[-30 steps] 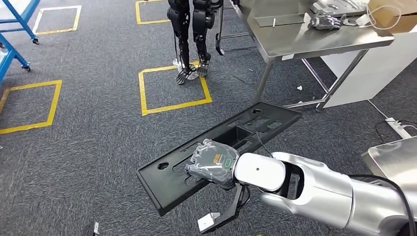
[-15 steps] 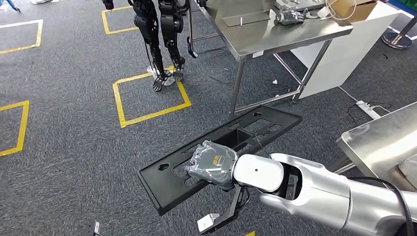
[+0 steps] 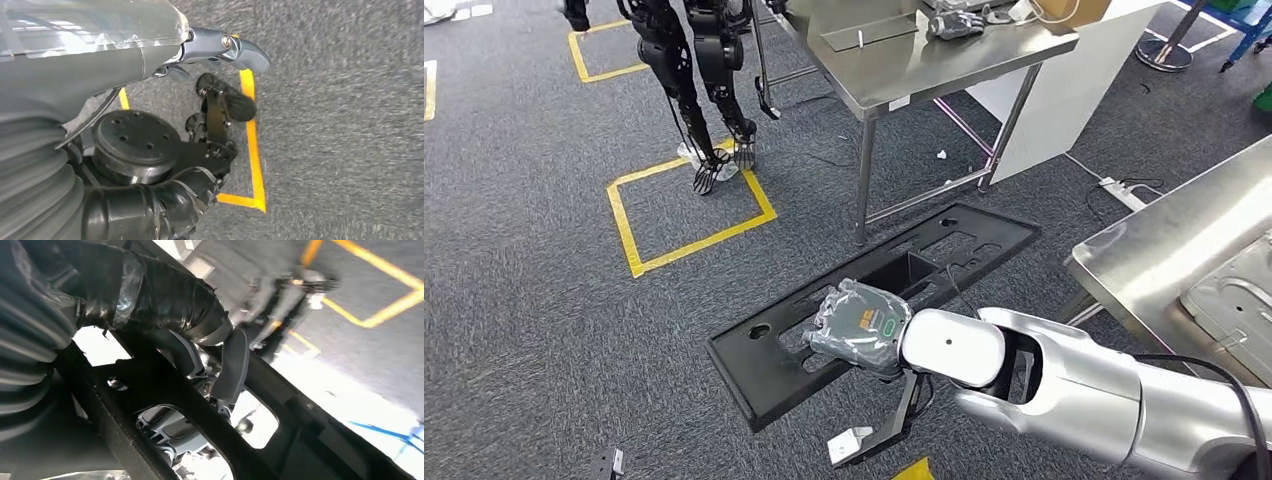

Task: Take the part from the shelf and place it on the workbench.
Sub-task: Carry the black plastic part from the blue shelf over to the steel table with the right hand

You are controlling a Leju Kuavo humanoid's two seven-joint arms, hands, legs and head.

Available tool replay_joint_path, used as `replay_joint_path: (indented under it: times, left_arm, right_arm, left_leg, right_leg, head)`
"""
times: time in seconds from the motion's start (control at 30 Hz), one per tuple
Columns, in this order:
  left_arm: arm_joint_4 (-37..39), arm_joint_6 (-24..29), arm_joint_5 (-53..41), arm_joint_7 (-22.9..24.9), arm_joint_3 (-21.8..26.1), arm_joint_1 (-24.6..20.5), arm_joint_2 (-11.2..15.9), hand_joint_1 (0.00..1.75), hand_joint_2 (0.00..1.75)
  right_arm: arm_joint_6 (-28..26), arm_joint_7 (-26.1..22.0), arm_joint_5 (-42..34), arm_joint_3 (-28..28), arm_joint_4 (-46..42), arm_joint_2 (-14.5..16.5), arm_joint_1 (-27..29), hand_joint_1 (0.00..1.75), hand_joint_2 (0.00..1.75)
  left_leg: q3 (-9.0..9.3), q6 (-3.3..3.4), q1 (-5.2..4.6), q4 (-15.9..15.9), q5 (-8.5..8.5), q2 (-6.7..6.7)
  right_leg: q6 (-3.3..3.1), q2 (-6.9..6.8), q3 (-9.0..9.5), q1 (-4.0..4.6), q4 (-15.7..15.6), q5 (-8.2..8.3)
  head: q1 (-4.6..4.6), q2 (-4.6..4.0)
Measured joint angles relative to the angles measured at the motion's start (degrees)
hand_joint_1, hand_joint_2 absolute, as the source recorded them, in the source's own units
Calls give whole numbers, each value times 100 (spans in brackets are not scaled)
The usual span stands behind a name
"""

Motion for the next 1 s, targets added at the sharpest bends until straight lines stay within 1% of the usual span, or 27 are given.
replay_joint_path:
  times: [0.03, 0.07, 0.1, 0.17, 0.2, 0.23, 0.27, 0.3, 0.33, 0.37, 0.4, 0.43, 0.47, 0.5, 0.53, 0.6, 0.67, 0.7, 0.73, 0.77, 0.8, 0.83, 0.87, 0.9, 0.93, 0.97, 1.0]
  left_arm:
    - [-24, 36, 39, 16, -32, 16, 0, 0, 175]
    - [-55, 71, 76, 26, -67, 35, 1, 0, 175]
    - [-81, 102, 114, 31, -101, 52, 2, 0, 175]
    - [-106, 156, 153, 36, -150, 78, 3, 0, 175]
    - [-106, 184, 163, 36, -169, 82, 3, 0, 175]
    - [-106, 207, 164, 34, -187, 87, 3, 0, 175]
    - [-106, 227, 164, 34, -202, 89, 3, 0, 175]
    - [-106, 239, 164, 33, -213, 90, 3, 0, 175]
    - [-106, 244, 164, 33, -221, 92, 4, 0, 175]
    - [-106, 247, 164, 33, -227, 95, 5, 0, 175]
    - [-106, 249, 164, 31, -234, 97, 7, 0, 175]
    - [-106, 250, 165, 30, -239, 98, 9, 0, 175]
    - [-106, 251, 165, 28, -245, 99, 10, 0, 175]
    - [-106, 251, 166, 26, -251, 96, 10, 0, 175]
    - [-106, 253, 170, 26, -256, 97, 7, 0, 175]
    - [-127, 288, 209, 32, -281, 119, 2, 0, 175]
    - [-179, 341, 277, 53, -340, 171, 1, 0, 175]
    - [-203, 362, 308, 61, -375, 193, 1, 0, 175]
    - [-221, 370, 340, 60, -408, 208, 1, 0, 175]
    - [-233, 375, 368, 49, -438, 216, 0, 0, 175]
    - [-241, 380, 388, 31, -468, 219, -1, 0, 175]
    - [-246, 376, 409, 5, -497, 222, -1, 0, 175]
    - [-248, 361, 422, -30, -519, 222, -1, 0, 175]
    - [-247, 332, 431, -73, -532, 220, -2, 0, 175]
    - [-246, 293, 435, -120, -536, 214, -4, 0, 175]
    - [-243, 248, 432, -175, -535, 204, -6, 0, 175]
    - [-235, 201, 424, -231, -532, 189, -9, 0, 175]
  right_arm:
    - [-8, 36, 94, -2, -2, -4, -16, 175, 175]
    - [-22, 65, 190, -5, -4, -9, -41, 175, 175]
    - [-42, 91, 284, -8, -7, -12, -73, 175, 175]
    - [-86, 119, 427, -13, -8, -9, -119, 175, 175]
    - [-101, 127, 477, -13, -8, -5, -129, 175, 175]
    - [-108, 130, 509, -13, -8, -3, -132, 175, 175]
    - [-111, 133, 529, -13, -8, -3, -137, 175, 175]
    - [-113, 135, 543, -14, -8, -2, -146, 175, 175]
    - [-114, 138, 548, -16, -8, -2, -161, 175, 175]
    - [-115, 140, 551, -19, -8, -2, -178, 175, 175]
    - [-115, 143, 553, -23, -8, -2, -194, 175, 175]
    - [-116, 144, 555, -27, -8, -2, -205, 175, 175]
    - [-117, 144, 555, -31, -8, -3, -210, 175, 175]
    - [-120, 145, 562, -37, -8, -3, -212, 175, 175]
    - [-127, 149, 585, -44, -9, -5, -214, 175, 175]
    - [-160, 169, 723, -58, -21, -18, -239, 175, 175]
    - [-209, 192, 958, -63, -37, -38, -266, 175, 175]
    - [-229, 200, 1070, -63, -43, -47, -270, 175, 175]
    - [-244, 203, 1165, -62, -48, -61, -268, 175, 175]
    - [-261, 205, 1245, -62, -56, -76, -267, 175, 175]
    - [-279, 205, 1313, -61, -64, -96, -269, 175, 175]
    - [-296, 205, 1367, -61, -73, -115, -279, 175, 175]
    - [-307, 204, 1402, -61, -80, -128, -296, 175, 175]
    - [-309, 202, 1423, -61, -87, -138, -324, 175, 175]
    - [-305, 198, 1433, -61, -101, -143, -359, 175, 175]
    - [-295, 193, 1441, -61, -114, -155, -391, 175, 175]
    - [-281, 190, 1447, -61, -131, -168, -424, 175, 175]
  left_leg:
    - [25, -30, 7, 8, -28, 4]
    - [16, -51, 11, 81, -91, -47]
    - [-58, -64, 16, 273, -210, -139]
    - [-405, -69, 25, 962, -533, -352]
    - [-603, -75, 26, 1308, -645, -401]
    - [-739, -80, 25, 1508, -657, -421]
    - [-780, -81, 25, 1505, -554, -430]
    - [-718, -77, 26, 1287, -356, -440]
    - [-590, -67, 29, 931, -127, -479]
    - [-455, -57, 32, 588, 31, -554]
    - [-348, -46, 36, 334, 122, -622]
    - [-291, -34, 32, 201, 140, -677]
    - [-273, -18, 21, 175, 117, -695]
    - [-262, 6, 17, 157, 126, -664]
    - [-246, 37, 18, 125, 140, -623]
    - [-202, 104, 37, 51, 166, -534]
    - [-176, 145, 40, 17, 166, -449]
    - [-174, 154, 38, 15, 158, -404]
    - [-170, 156, 39, 16, 148, -360]
    - [-160, 154, 41, 16, 136, -321]
    - [-142, 146, 43, 17, 122, -284]
    - [-116, 134, 45, 17, 104, -252]
    - [-88, 116, 45, 13, 86, -223]
    - [-66, 91, 35, 12, 67, -194]
    - [-49, 60, 25, 5, 56, -164]
    - [-37, 27, 16, -6, 46, -129]
    - [-20, -8, 6, -20, 39, -88]
  right_leg:
    - [-29, 50, 33, -14, -39, 8]
    - [-63, 97, 75, -32, -87, 19]
    - [-101, 137, 117, -51, -131, 31]
    - [-160, 219, 160, -63, -156, 29]
    - [-179, 271, 162, -56, -145, 20]
    - [-185, 329, 163, -49, -126, 6]
    - [-183, 391, 163, -45, -101, -13]
    - [-173, 454, 164, -45, -66, -37]
    - [-156, 512, 161, -48, -21, -69]
    - [-130, 565, 146, -43, 32, -103]
    - [-101, 616, 123, -44, 78, -129]
    - [-69, 656, 98, -46, 109, -143]
    - [-34, 695, 76, -52, 120, -144]
    - [-2, 734, 67, -65, 114, -137]
    - [26, 728, 62, -74, 119, -145]
    - [94, 560, -36, -77, 326, -284]
    - [161, 336, -342, -99, 928, -584]
    - [189, 290, -529, -121, 1274, -711]
    - [210, 263, -665, -139, 1506, -754]
    - [223, 245, -709, -154, 1552, -694]
    - [226, 222, -635, -163, 1372, -531]
    - [216, 175, -463, -163, 1015, -310]
    - [192, 82, -266, -148, 624, -144]
    - [156, -11, -108, -114, 293, -34]
    - [116, -73, -17, -80, 93, 5]
    - [81, -99, 7, -49, 22, -15]
    - [50, -61, 1, -30, 3, -17]
  head:
    - [-3, 0]
    - [-4, 0]
    - [-12, 0]
    - [-28, 0]
    - [-38, 0]
    - [-41, 0]
    - [-41, 0]
    - [-42, 0]
    - [-42, 0]
    - [-41, 0]
    - [-40, 1]
    - [-39, 1]
    - [-39, 1]
    - [-39, 1]
    - [-41, 0]
    - [-20, 0]
    - [2, 0]
    - [2, 0]
    - [3, 0]
    - [4, 0]
    - [5, 0]
    - [5, 0]
    - [5, 0]
    - [4, 0]
    - [1, 0]
    - [-1, 0]
    - [-3, 0]
